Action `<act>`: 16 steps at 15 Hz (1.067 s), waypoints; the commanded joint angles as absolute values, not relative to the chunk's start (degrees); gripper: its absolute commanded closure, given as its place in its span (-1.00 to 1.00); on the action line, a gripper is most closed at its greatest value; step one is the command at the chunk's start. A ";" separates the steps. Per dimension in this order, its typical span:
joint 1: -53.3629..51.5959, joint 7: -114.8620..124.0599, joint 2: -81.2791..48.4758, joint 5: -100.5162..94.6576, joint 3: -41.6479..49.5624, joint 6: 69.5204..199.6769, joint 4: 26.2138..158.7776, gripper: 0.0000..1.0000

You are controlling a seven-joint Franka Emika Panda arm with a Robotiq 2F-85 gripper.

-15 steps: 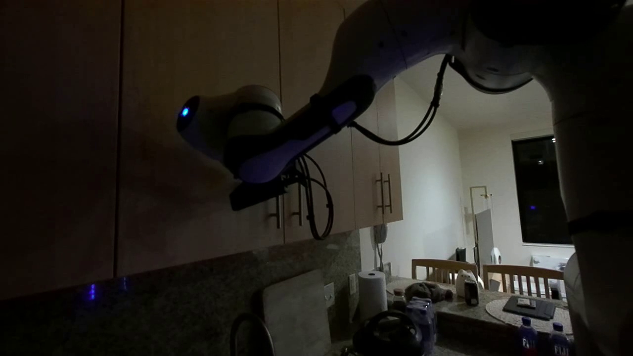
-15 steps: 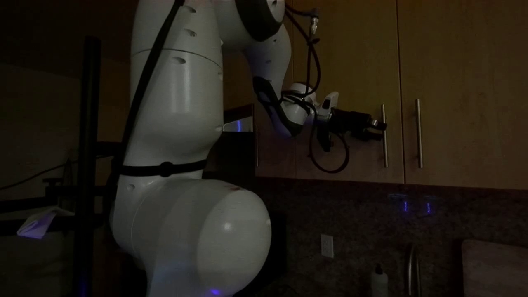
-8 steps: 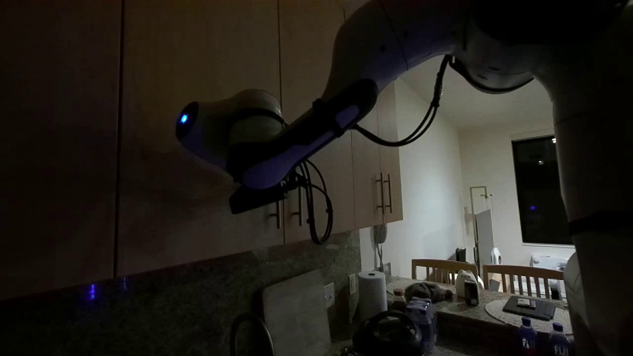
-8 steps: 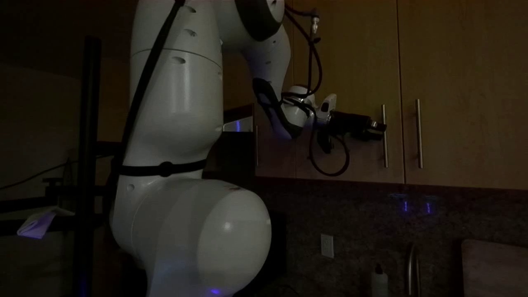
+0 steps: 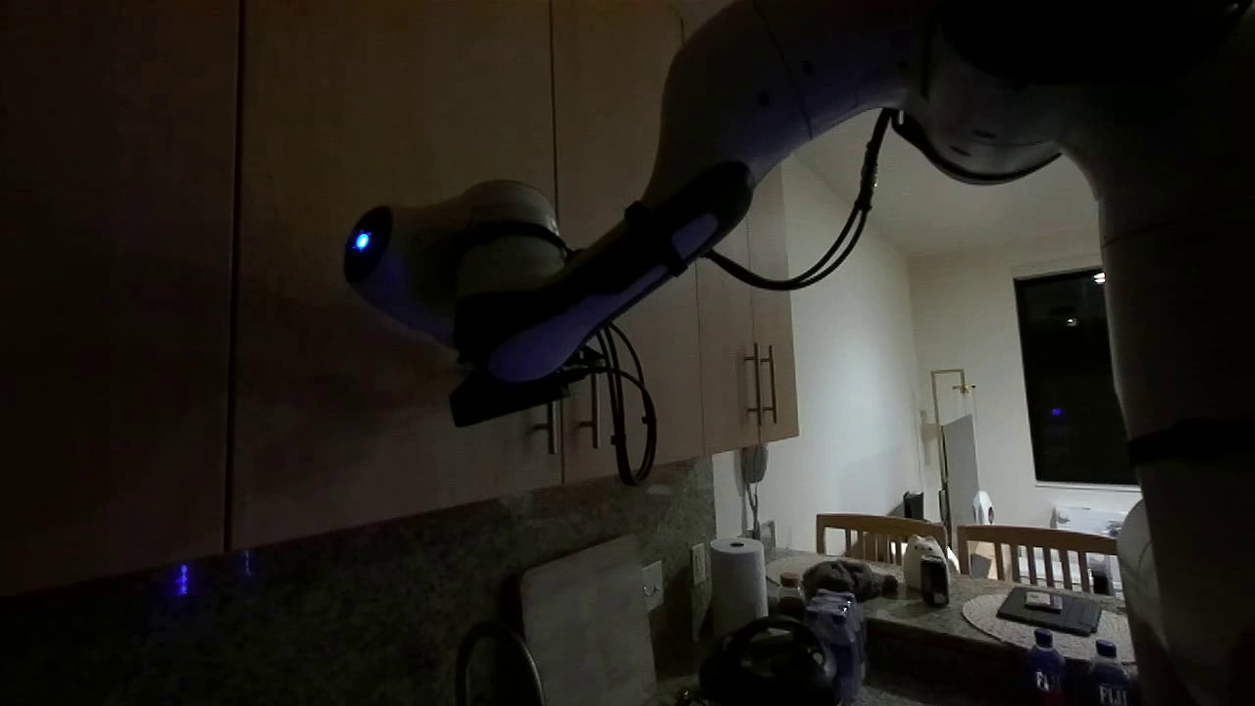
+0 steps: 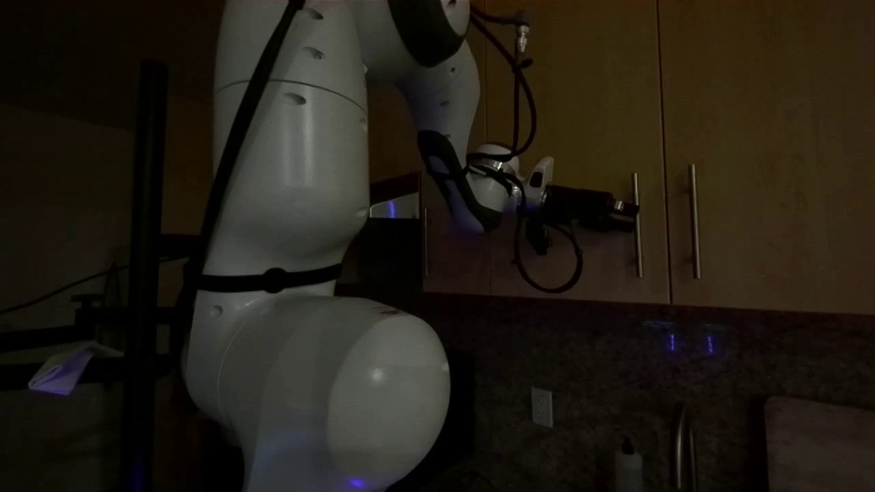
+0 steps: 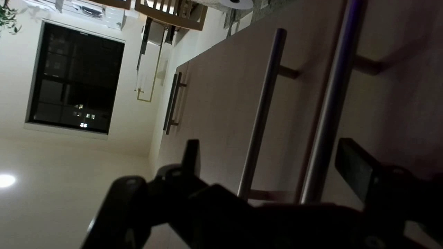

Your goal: Open the cabinet door on the right of the hood of the stove

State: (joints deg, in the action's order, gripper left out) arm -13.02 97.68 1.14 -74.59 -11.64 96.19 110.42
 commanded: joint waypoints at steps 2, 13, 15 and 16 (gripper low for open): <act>-12.11 99.27 -0.05 -77.31 -11.31 99.54 108.78 -1.00; -10.47 101.46 0.28 -76.10 -9.45 99.13 109.75 -1.00; -10.10 100.78 0.85 -76.22 -8.99 100.63 110.40 -1.00; -9.97 99.77 1.64 -75.74 -8.77 102.04 111.06 -1.00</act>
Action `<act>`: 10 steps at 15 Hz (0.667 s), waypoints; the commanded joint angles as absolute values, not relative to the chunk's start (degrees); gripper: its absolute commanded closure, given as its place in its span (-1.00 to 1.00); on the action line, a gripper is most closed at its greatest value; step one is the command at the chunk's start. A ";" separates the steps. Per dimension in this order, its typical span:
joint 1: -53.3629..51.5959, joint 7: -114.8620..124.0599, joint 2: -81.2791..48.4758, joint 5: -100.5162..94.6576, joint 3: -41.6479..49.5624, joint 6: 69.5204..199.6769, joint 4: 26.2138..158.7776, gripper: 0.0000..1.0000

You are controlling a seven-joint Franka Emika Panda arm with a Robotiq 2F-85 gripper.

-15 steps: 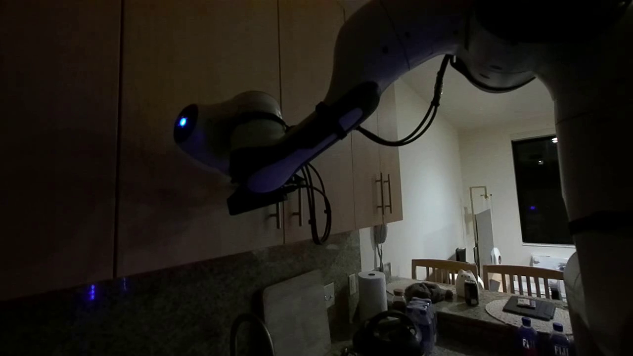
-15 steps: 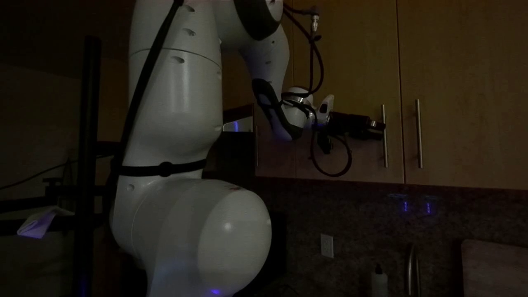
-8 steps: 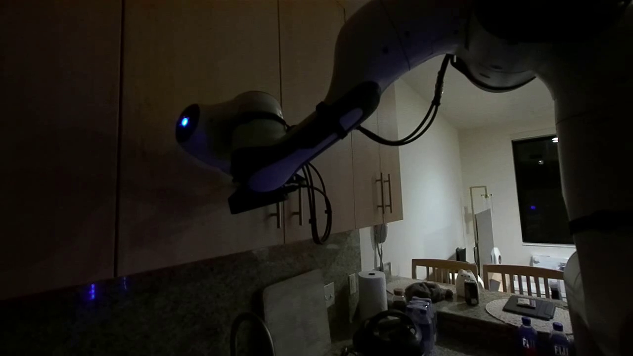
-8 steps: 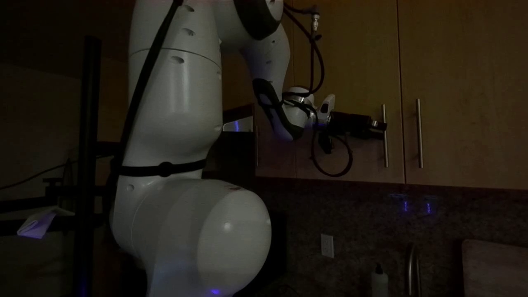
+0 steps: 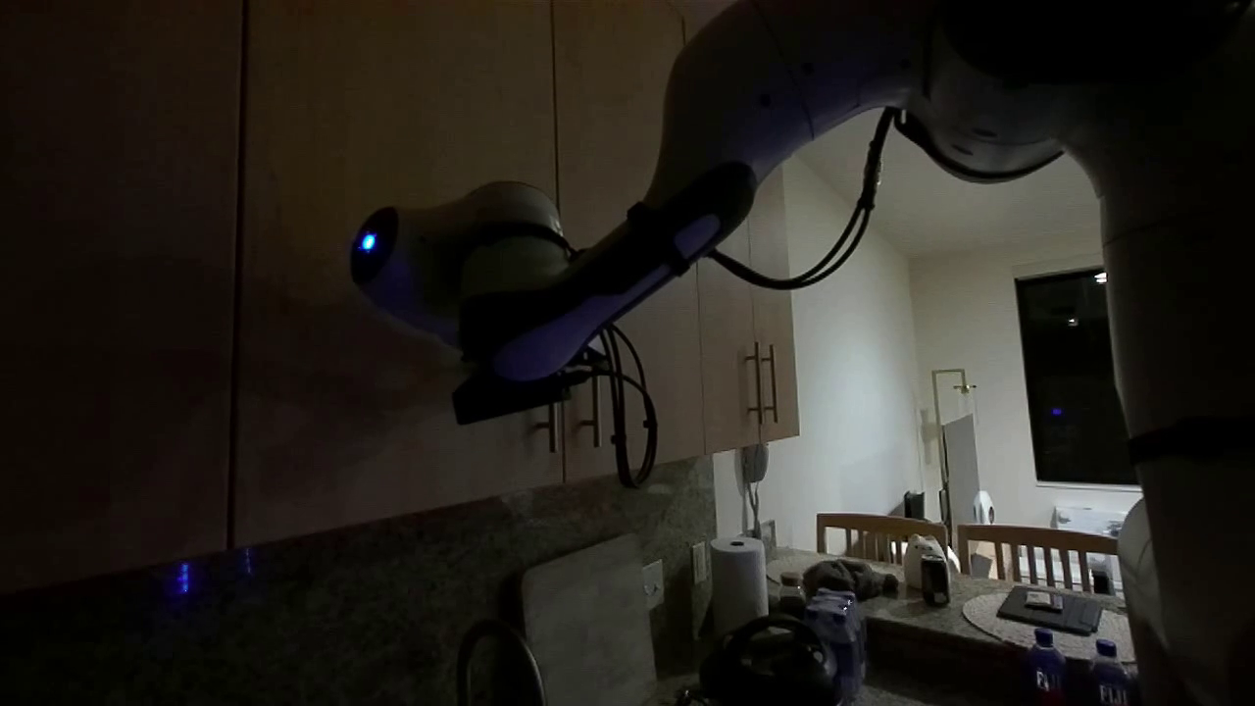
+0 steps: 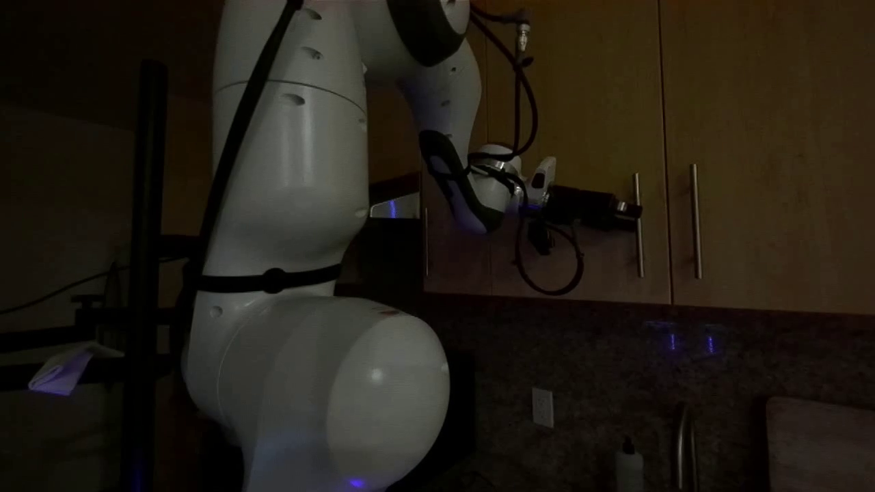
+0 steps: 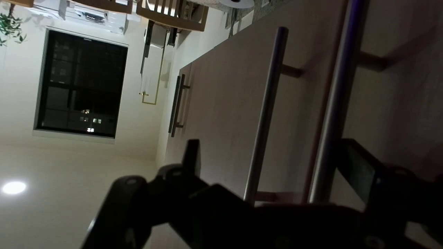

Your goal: Open the cabinet door on the right of the hood of the stove

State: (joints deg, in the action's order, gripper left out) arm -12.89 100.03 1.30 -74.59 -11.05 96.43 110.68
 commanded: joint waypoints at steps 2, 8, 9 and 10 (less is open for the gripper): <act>-9.71 98.77 3.77 -75.96 -8.20 104.95 113.12 -1.00; -8.07 99.75 8.69 -79.56 -6.32 113.50 118.90 -1.00; -7.96 101.27 8.82 -80.52 -6.50 112.79 119.25 -1.00; -7.98 102.05 9.07 -80.91 -6.66 112.25 119.77 -1.00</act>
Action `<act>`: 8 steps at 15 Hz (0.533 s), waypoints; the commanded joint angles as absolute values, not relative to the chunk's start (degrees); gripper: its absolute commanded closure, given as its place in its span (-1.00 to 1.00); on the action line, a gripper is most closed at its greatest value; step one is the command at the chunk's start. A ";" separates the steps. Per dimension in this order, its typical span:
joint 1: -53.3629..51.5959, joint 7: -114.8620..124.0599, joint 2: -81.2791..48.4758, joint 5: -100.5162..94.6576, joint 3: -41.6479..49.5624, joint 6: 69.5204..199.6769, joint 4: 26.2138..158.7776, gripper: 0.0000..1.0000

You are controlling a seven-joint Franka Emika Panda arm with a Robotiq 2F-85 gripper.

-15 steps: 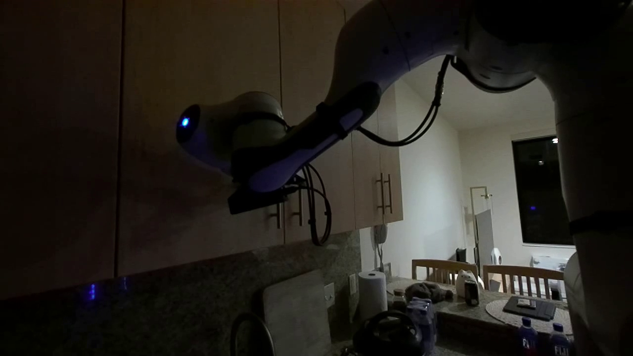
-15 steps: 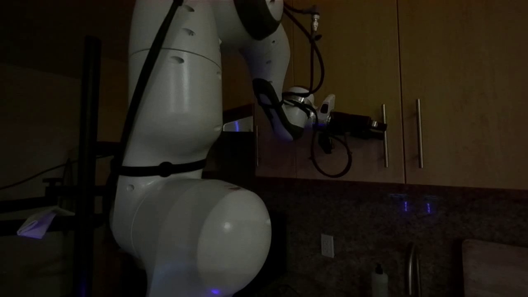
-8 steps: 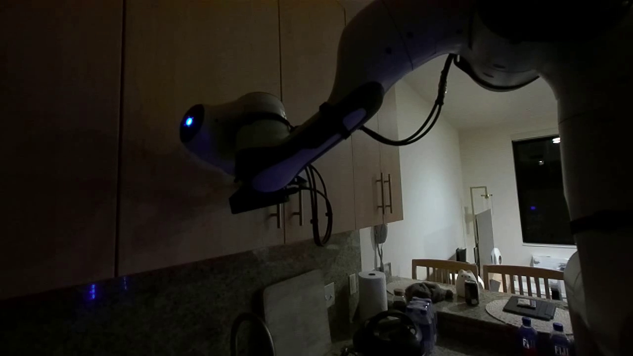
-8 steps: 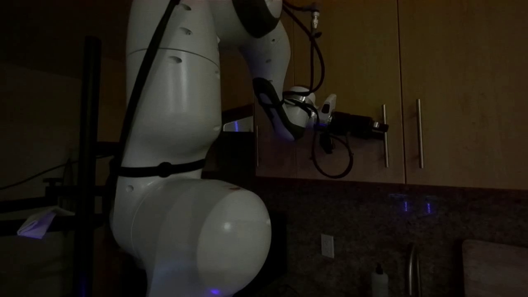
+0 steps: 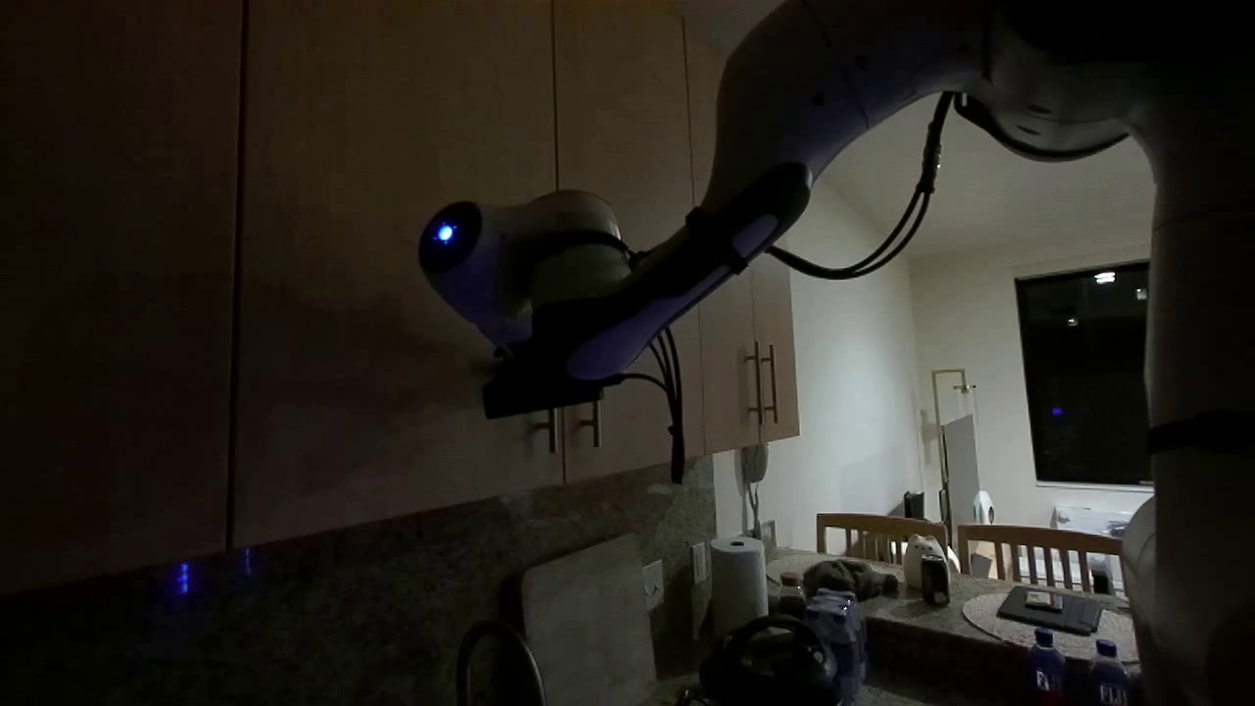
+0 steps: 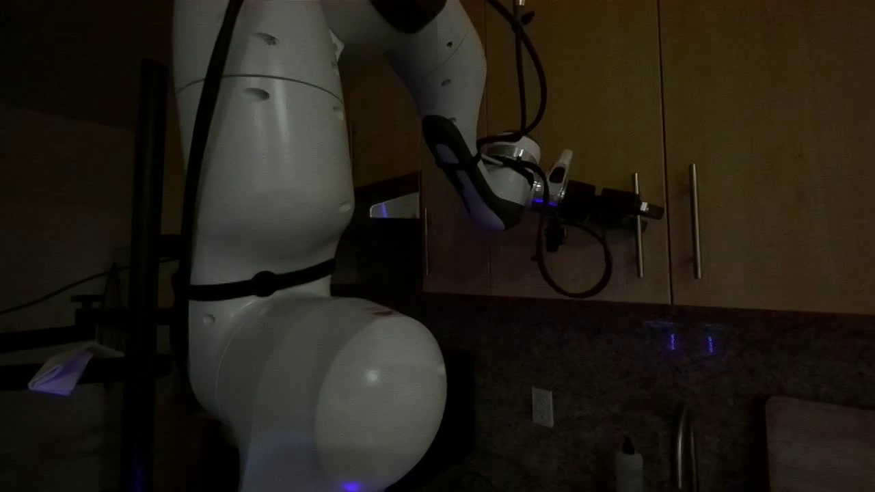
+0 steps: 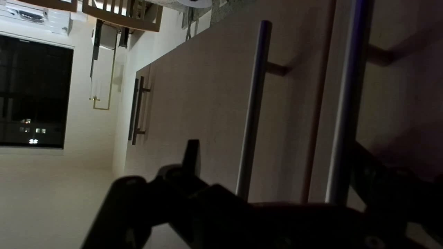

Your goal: Open the cabinet door on the right of the hood of the stove

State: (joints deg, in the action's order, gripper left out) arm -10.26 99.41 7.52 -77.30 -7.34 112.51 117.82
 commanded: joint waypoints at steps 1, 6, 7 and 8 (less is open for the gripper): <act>-8.11 102.79 9.17 -80.80 -6.85 111.40 119.99 -1.00; -8.54 106.95 9.81 -78.79 -7.54 107.70 121.07 -1.00; -8.54 107.41 10.05 -78.60 -7.58 107.13 121.25 -1.00; -8.56 107.11 10.60 -78.14 -7.60 106.79 121.60 -1.00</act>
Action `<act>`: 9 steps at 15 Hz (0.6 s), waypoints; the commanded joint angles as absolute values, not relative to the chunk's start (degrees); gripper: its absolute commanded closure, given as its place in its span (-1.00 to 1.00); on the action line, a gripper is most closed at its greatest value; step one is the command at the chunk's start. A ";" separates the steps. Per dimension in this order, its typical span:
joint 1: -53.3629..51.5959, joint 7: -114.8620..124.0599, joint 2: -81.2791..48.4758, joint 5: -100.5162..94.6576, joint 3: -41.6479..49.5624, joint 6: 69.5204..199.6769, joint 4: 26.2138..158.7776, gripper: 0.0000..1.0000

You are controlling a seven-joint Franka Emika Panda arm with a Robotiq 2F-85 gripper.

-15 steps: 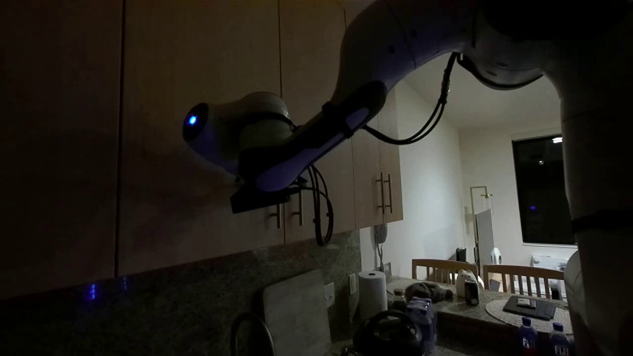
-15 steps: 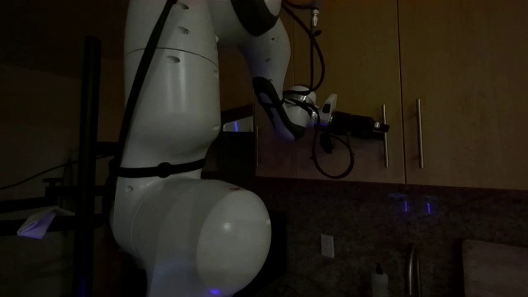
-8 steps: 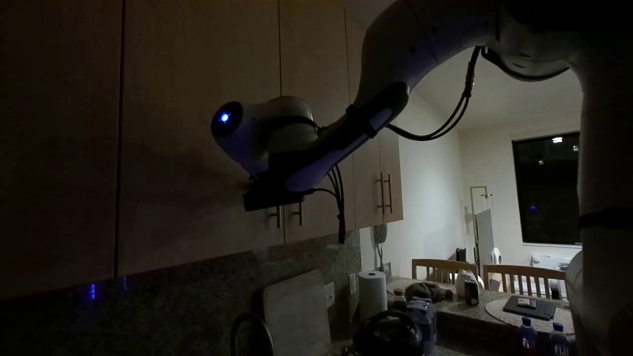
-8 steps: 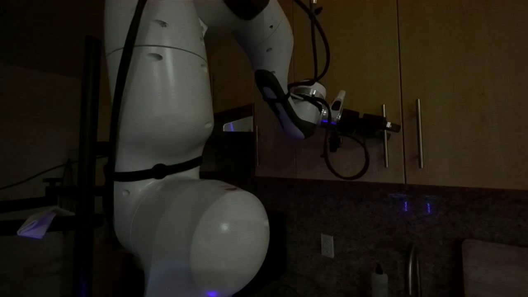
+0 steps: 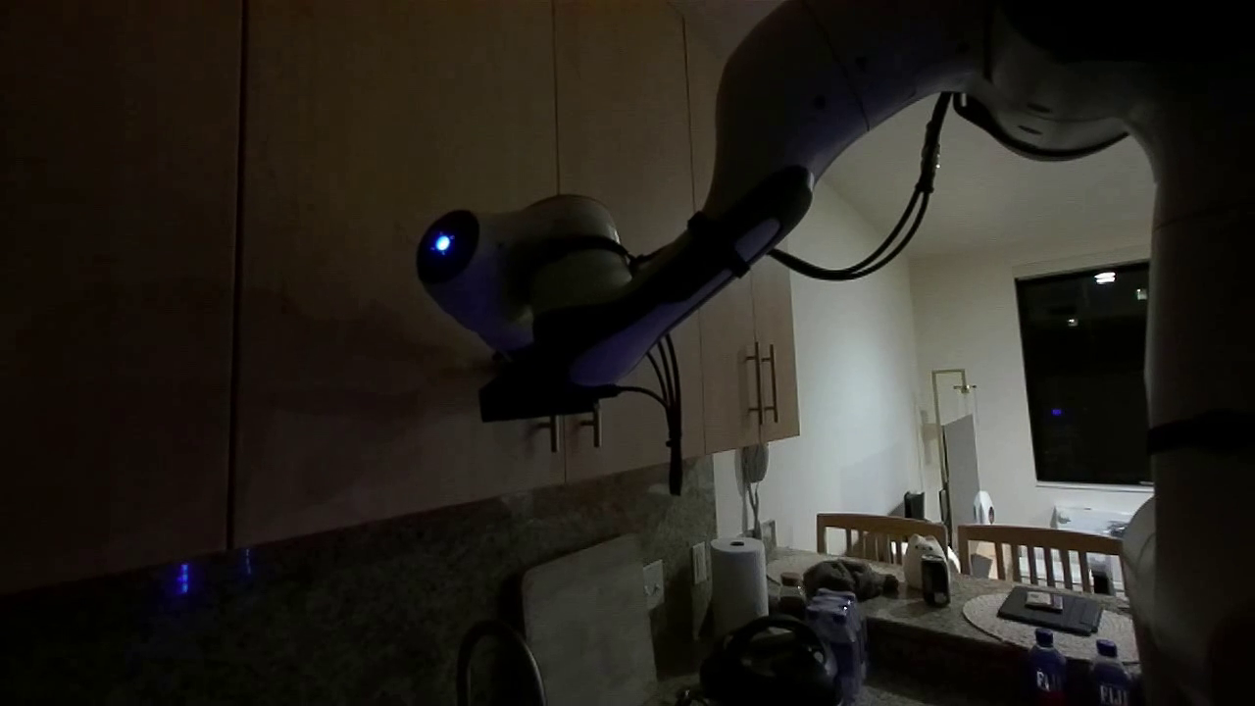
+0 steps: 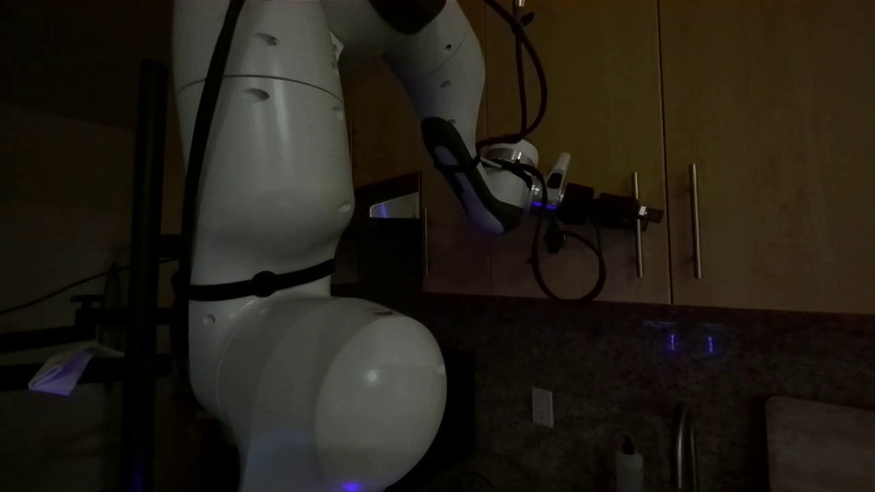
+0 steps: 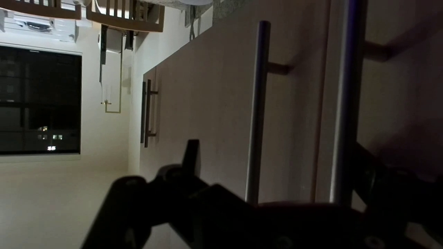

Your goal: Open the cabinet door on the right of the hood of the stove

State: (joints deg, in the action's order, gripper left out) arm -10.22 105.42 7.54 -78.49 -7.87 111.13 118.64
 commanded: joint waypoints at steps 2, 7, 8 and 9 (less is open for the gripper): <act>-8.58 105.89 11.48 -76.98 -7.58 106.31 122.04 -1.00; -8.36 101.80 13.68 -74.77 -6.91 108.57 123.69 -1.00; -8.35 101.21 14.40 -74.30 -6.82 108.72 124.22 -1.00; -8.35 100.87 15.05 -73.84 -6.82 108.57 124.67 -1.00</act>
State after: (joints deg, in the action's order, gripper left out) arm -10.22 104.41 9.28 -75.97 -8.06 110.60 119.76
